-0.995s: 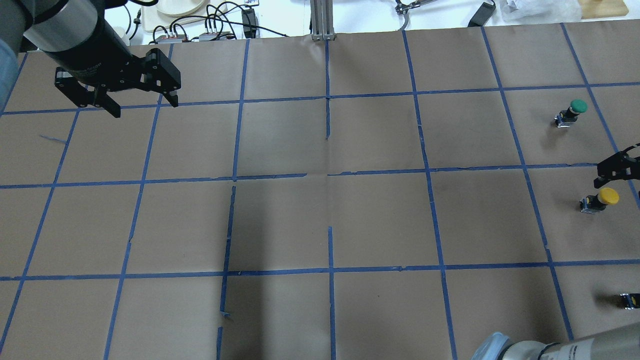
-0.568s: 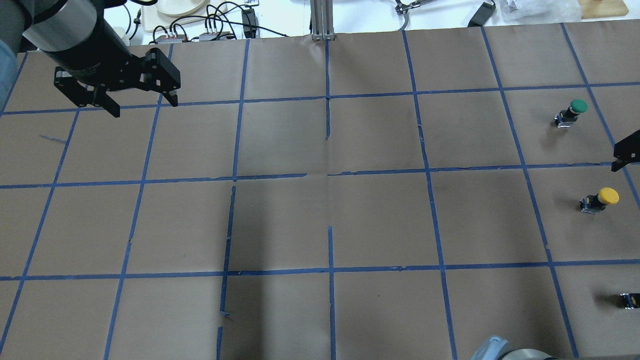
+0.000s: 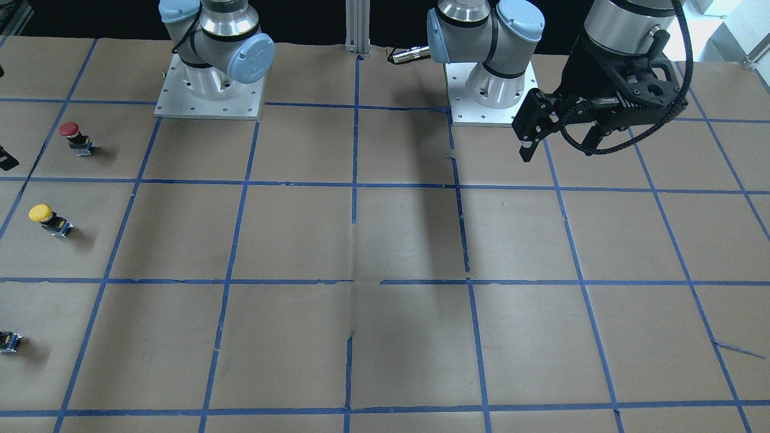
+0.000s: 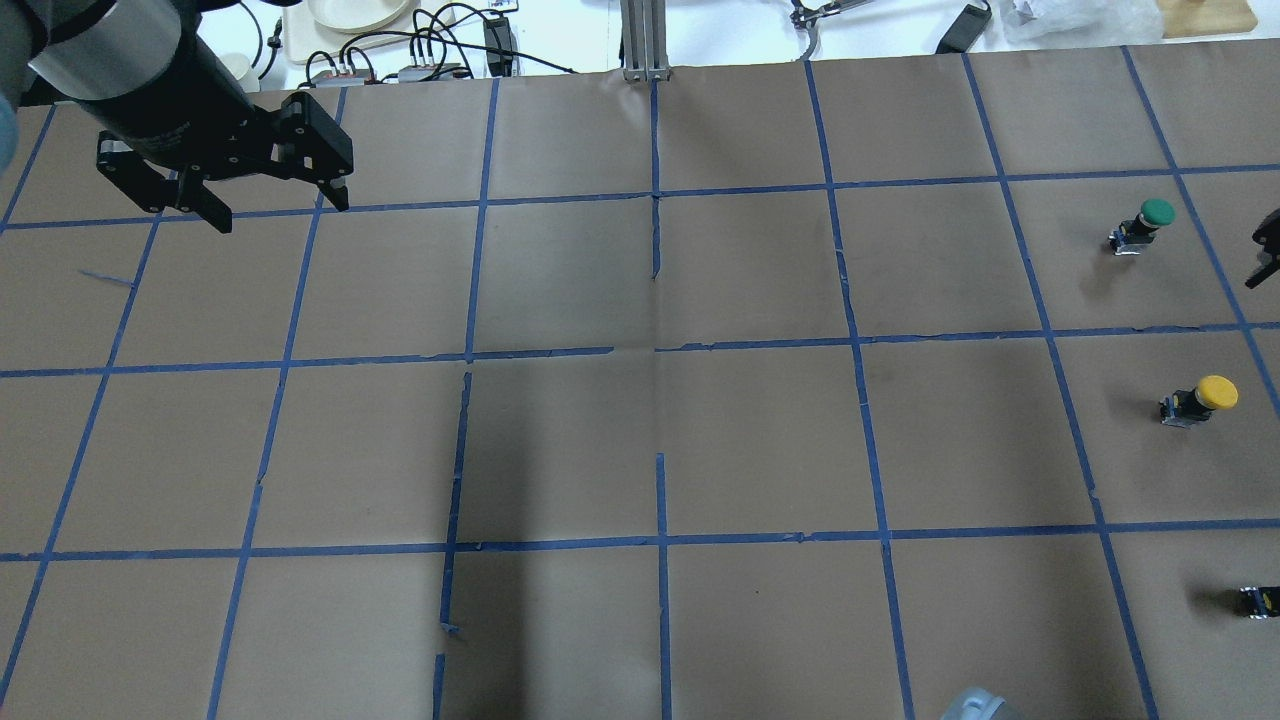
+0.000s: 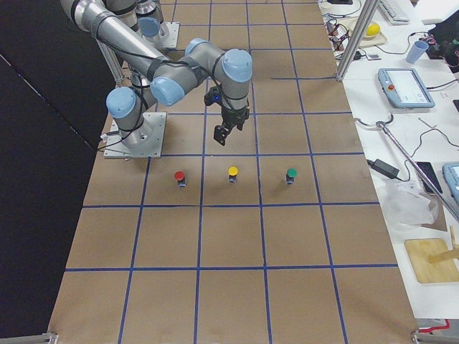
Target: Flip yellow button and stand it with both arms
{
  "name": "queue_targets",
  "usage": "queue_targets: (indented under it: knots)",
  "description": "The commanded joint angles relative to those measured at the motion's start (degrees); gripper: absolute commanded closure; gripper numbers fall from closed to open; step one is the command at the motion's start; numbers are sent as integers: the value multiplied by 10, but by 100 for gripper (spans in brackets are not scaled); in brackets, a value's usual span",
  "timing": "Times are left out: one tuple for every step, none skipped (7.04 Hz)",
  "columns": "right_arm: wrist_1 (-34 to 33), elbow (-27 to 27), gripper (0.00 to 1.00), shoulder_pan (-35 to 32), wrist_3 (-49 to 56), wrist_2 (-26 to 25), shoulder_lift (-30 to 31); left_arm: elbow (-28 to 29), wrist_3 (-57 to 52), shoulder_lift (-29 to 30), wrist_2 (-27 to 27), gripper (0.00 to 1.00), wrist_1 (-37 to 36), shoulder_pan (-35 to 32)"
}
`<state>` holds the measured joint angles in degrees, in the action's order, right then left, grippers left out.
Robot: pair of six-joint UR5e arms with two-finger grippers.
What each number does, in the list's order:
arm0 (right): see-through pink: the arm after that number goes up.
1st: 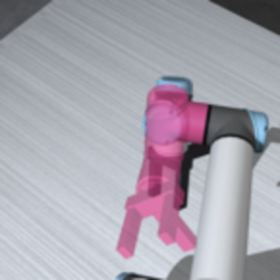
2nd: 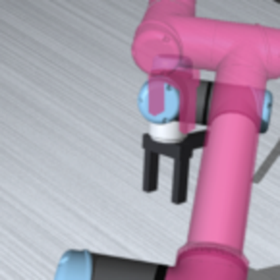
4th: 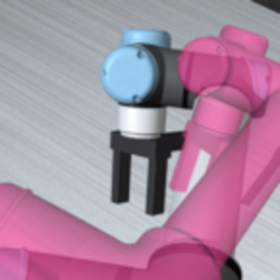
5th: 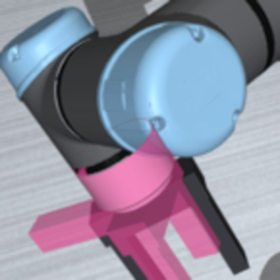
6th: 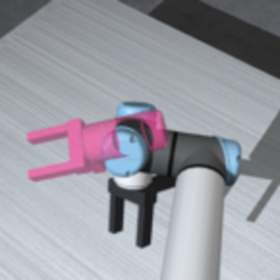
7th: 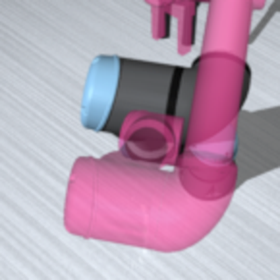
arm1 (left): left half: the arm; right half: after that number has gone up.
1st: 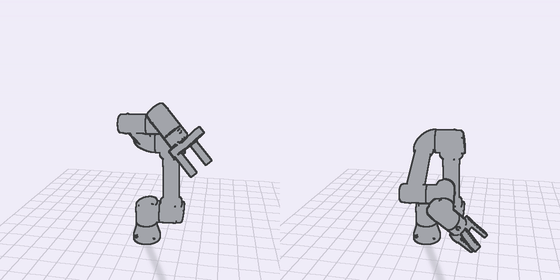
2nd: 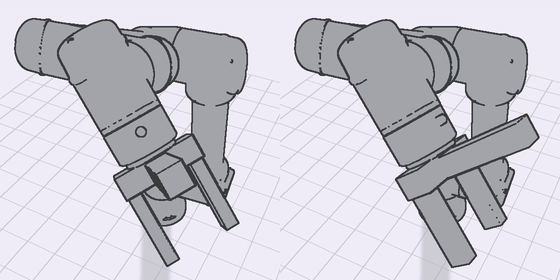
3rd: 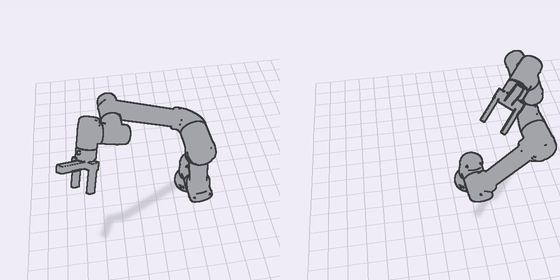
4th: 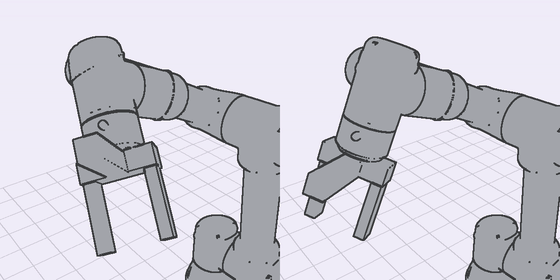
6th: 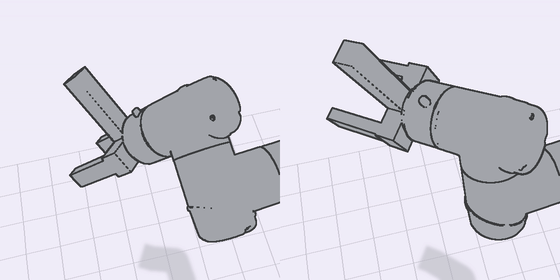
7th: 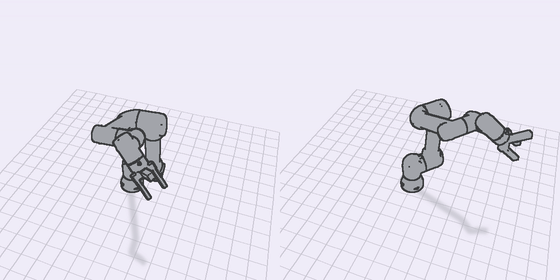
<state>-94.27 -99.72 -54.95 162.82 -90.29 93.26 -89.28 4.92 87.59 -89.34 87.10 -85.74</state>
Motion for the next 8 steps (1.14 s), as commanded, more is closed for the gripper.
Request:
queue_targets:
  knots:
    - [59,55,2,-56,-275,74,1,2,0,1,3,0,-2,0]
    - [59,67,1,-72,-376,76,0,0,0,-1,0,0,-1,0]
    - [58,80,1,-99,-487,77,-1,0,0,-2,0,0,-1,0]
    - [58,93,1,-129,-621,77,-7,0,0,1,4,0,-2,0]
    - [54,96,0,-165,-741,74,-14,-1,0,-1,1,0,-2,0]
    - [53,98,0,-193,-853,68,-21,-1,0,-1,0,0,-2,0]
    - [54,98,0,-200,-964,68,-29,-1,0,-1,4,0,-2,1]
    - [54,100,0,-215,-1094,72,-32,-1,0,-3,0,0,3,0]
